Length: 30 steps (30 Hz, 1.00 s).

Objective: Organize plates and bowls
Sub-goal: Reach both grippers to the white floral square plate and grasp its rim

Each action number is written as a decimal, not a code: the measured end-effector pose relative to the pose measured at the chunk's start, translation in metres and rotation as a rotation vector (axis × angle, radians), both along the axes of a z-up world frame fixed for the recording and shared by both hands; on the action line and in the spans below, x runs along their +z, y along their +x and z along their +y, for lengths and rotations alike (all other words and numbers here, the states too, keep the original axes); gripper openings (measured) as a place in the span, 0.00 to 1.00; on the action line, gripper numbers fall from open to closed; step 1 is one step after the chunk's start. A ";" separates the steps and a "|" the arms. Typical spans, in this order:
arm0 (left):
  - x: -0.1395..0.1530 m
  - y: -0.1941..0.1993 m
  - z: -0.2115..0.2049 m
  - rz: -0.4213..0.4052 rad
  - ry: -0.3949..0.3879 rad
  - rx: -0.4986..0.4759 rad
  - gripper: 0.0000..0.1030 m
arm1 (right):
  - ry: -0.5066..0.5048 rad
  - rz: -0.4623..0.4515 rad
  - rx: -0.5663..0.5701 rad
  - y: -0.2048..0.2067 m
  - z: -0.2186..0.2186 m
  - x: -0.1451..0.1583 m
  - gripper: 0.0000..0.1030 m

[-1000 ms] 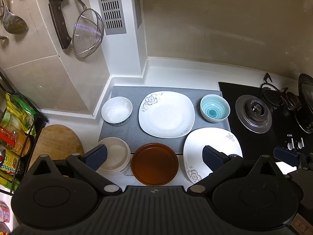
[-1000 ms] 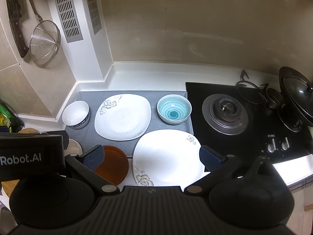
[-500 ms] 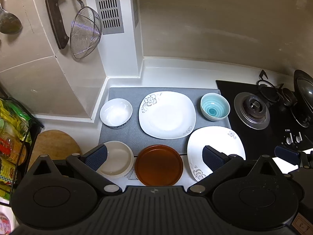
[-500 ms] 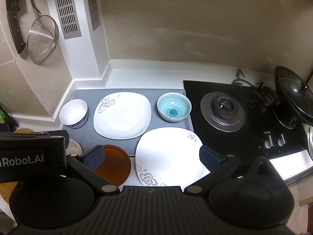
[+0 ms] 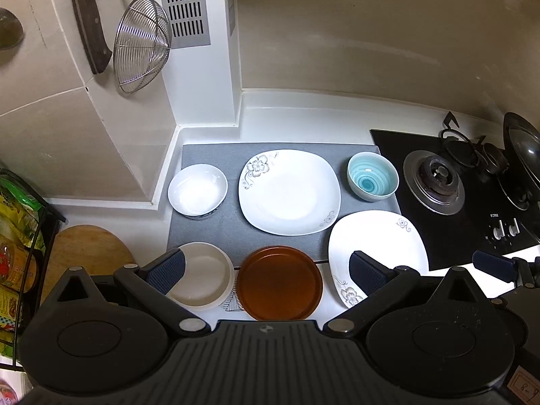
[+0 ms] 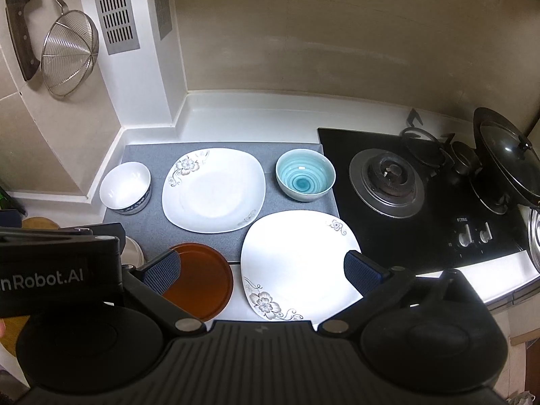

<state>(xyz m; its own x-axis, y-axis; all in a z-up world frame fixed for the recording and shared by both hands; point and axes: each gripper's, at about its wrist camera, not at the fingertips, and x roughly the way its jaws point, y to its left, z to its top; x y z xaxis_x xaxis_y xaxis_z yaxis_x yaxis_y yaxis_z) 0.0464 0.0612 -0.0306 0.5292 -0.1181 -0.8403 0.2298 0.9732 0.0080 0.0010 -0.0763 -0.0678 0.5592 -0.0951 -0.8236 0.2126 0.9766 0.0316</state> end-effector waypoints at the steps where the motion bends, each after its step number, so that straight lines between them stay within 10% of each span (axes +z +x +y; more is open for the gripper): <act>1: 0.000 0.001 0.001 0.000 -0.002 0.000 1.00 | 0.001 0.000 -0.001 0.001 0.001 0.000 1.00; 17: -0.018 0.009 0.004 0.018 -0.001 -0.046 1.00 | 0.026 0.004 -0.045 -0.001 -0.003 -0.017 1.00; 30: -0.142 0.056 -0.050 0.080 -0.033 -0.062 0.91 | -0.162 -0.125 0.124 -0.026 -0.132 -0.129 1.00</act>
